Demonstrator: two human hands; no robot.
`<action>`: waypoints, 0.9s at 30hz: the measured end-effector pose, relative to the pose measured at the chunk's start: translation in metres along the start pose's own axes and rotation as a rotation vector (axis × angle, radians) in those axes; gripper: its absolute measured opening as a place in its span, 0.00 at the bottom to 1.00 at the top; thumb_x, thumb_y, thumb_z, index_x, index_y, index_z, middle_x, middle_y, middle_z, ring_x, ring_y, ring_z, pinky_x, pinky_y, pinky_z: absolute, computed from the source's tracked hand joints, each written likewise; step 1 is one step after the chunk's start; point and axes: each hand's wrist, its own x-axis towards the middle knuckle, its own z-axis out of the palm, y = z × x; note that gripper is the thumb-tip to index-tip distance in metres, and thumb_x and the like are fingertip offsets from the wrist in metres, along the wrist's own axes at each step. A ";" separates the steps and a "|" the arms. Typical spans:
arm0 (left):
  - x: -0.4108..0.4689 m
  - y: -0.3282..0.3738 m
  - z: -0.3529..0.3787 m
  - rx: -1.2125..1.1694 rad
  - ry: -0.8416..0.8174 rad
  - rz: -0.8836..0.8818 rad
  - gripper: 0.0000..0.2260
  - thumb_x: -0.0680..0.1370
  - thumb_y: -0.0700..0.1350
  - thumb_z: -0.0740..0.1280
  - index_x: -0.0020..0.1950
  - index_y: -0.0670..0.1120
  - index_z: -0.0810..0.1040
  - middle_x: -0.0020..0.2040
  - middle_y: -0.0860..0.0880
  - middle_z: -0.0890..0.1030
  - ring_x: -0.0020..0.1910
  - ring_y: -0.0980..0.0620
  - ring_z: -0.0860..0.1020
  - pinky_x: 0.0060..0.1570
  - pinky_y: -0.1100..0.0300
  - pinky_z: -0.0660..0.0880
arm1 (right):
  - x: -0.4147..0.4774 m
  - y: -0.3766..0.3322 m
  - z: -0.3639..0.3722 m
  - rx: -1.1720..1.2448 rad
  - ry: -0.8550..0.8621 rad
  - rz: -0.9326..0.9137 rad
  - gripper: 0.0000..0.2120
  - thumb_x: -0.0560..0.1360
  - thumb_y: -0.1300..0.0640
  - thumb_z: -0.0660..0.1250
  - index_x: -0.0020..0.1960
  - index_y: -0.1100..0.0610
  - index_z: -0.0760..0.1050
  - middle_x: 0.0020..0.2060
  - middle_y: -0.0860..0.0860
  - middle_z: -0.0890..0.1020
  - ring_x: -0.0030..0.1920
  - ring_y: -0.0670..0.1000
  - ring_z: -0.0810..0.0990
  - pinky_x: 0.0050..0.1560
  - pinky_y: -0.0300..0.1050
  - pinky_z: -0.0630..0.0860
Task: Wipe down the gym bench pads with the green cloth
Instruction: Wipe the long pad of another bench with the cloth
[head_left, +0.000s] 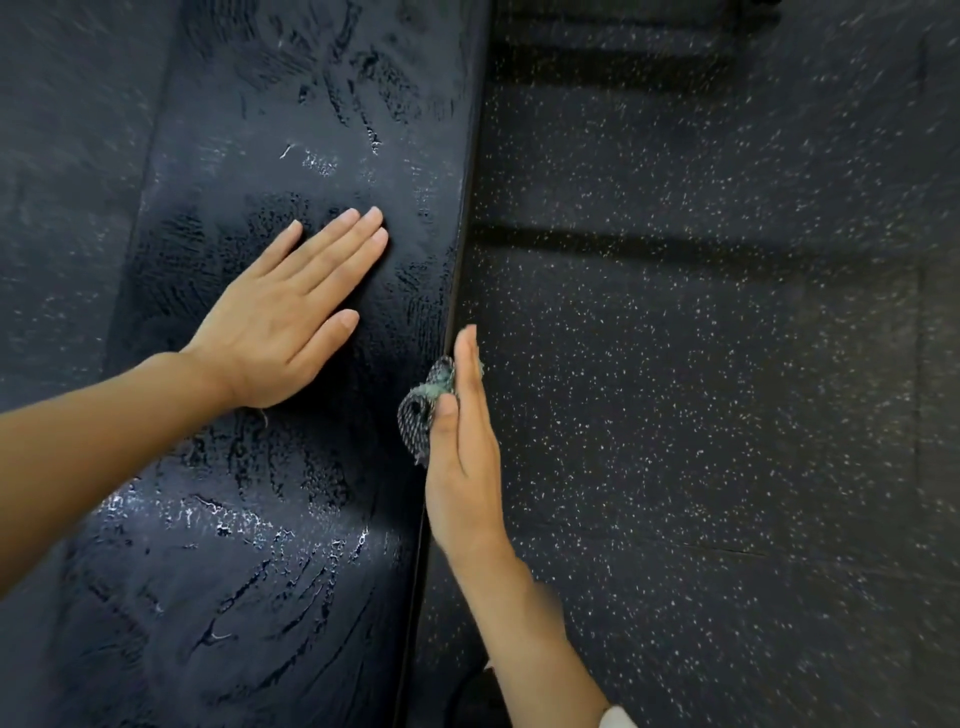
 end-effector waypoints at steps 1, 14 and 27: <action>0.000 0.000 0.000 -0.002 0.000 0.004 0.27 0.83 0.51 0.48 0.82 0.45 0.49 0.82 0.49 0.49 0.81 0.51 0.48 0.78 0.48 0.46 | 0.011 -0.003 0.000 -0.005 0.009 -0.004 0.23 0.84 0.53 0.48 0.78 0.49 0.48 0.78 0.41 0.51 0.78 0.40 0.48 0.79 0.45 0.47; 0.005 -0.005 -0.002 0.026 -0.012 0.028 0.29 0.82 0.52 0.49 0.82 0.44 0.50 0.82 0.47 0.51 0.81 0.50 0.50 0.78 0.47 0.48 | 0.022 -0.012 0.004 0.076 0.063 0.064 0.23 0.83 0.51 0.49 0.78 0.46 0.50 0.77 0.36 0.53 0.76 0.36 0.50 0.77 0.38 0.48; 0.007 -0.007 -0.004 0.032 -0.016 0.035 0.29 0.82 0.53 0.49 0.81 0.44 0.51 0.82 0.47 0.52 0.81 0.49 0.51 0.78 0.46 0.50 | 0.002 -0.011 0.006 -0.015 0.048 0.049 0.24 0.84 0.53 0.48 0.79 0.49 0.49 0.76 0.32 0.51 0.77 0.37 0.48 0.73 0.29 0.48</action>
